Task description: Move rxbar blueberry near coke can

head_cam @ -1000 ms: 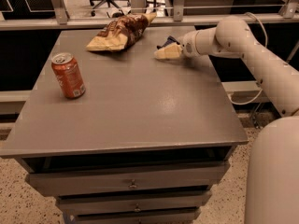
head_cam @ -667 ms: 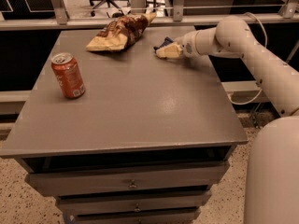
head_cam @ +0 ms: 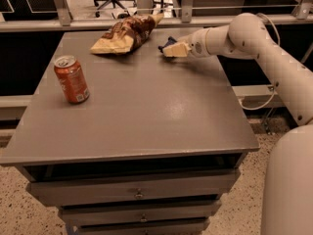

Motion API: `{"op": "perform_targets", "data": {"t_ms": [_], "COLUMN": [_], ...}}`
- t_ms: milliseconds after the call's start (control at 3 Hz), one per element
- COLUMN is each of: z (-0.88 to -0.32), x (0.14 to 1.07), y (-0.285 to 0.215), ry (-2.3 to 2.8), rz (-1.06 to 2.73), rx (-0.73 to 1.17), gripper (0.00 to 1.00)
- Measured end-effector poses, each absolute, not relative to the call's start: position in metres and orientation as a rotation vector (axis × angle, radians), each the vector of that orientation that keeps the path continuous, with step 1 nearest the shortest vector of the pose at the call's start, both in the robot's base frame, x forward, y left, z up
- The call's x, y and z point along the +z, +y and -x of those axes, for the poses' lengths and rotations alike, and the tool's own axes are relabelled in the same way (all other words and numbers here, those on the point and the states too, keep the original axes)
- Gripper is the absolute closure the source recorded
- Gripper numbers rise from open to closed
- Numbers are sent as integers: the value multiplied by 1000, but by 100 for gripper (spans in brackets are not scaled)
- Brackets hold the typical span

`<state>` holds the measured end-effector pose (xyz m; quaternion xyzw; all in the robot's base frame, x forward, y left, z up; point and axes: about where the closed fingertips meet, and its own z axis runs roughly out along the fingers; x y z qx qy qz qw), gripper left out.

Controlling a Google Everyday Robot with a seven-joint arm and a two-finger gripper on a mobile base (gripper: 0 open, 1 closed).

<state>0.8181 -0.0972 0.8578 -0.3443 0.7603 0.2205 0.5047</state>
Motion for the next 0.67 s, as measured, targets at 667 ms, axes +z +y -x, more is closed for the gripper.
{"op": "perform_targets", "data": {"t_ms": [667], "z": [-757], "x": [913], "y": [-78], "ry": [1707], "rz": [864], "rx": [642], "gripper": [100]}}
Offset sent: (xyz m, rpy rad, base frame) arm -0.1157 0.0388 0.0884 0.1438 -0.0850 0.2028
